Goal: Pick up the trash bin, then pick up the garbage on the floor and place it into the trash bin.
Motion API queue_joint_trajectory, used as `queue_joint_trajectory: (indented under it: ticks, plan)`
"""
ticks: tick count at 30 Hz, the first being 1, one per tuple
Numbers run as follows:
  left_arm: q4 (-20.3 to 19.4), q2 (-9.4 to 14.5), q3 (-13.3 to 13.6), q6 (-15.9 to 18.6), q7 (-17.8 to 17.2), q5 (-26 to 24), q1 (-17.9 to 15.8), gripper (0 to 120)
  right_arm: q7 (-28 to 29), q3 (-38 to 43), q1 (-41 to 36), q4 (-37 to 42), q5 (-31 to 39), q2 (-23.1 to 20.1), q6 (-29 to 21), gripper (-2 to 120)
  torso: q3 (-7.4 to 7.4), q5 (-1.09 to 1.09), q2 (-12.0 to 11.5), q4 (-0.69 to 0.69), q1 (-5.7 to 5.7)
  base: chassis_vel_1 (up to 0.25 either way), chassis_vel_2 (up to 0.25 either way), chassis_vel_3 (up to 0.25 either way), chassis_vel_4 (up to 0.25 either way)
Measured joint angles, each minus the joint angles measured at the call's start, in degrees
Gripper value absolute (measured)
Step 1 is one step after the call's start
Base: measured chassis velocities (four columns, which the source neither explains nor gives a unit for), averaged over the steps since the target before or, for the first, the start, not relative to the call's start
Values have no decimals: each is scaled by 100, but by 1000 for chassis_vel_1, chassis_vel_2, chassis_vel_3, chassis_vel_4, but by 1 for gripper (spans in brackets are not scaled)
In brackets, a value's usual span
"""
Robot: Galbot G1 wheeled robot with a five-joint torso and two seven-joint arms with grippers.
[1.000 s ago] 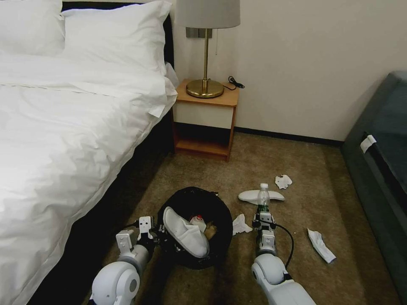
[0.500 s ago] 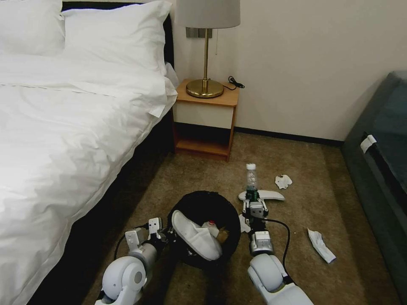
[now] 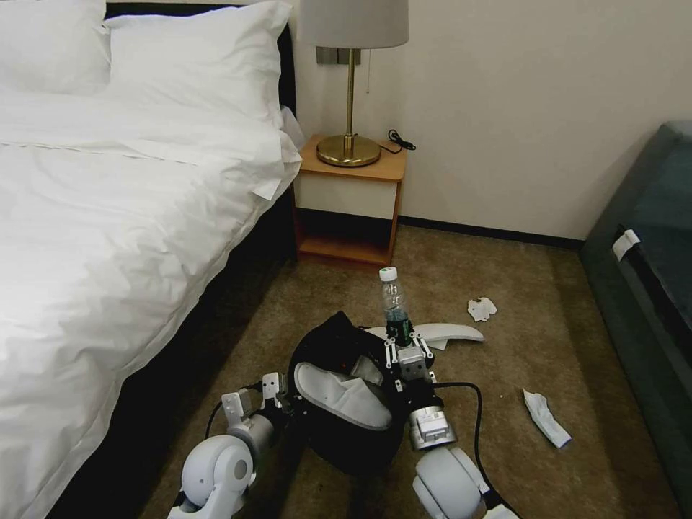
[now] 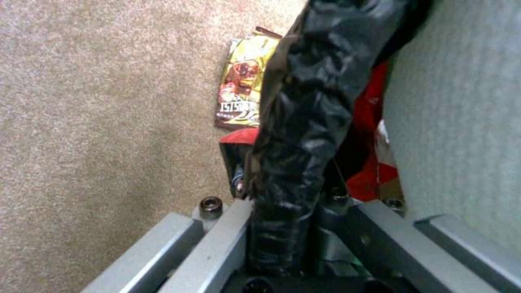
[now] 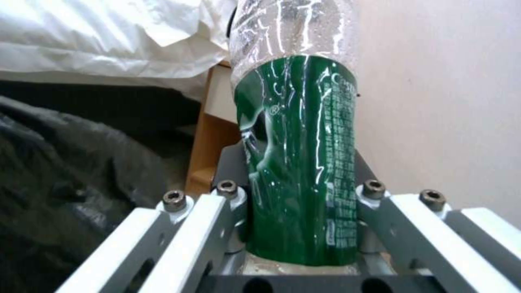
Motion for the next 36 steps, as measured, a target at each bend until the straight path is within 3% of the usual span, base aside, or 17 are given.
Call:
queue_joint_trajectory:
  ticks: [24,36]
  plan:
    - [127,-58,17,-87,56,374,5,0,-131,-3,3,5,14,21,45,21,0,-1,0,-1,0,0,0,0,0]
    - [142,5,-102,-158,134,521,47,0,-81,275,457,-86,480,-123,8,20,1,0,0,0,0,0,0,0,0]
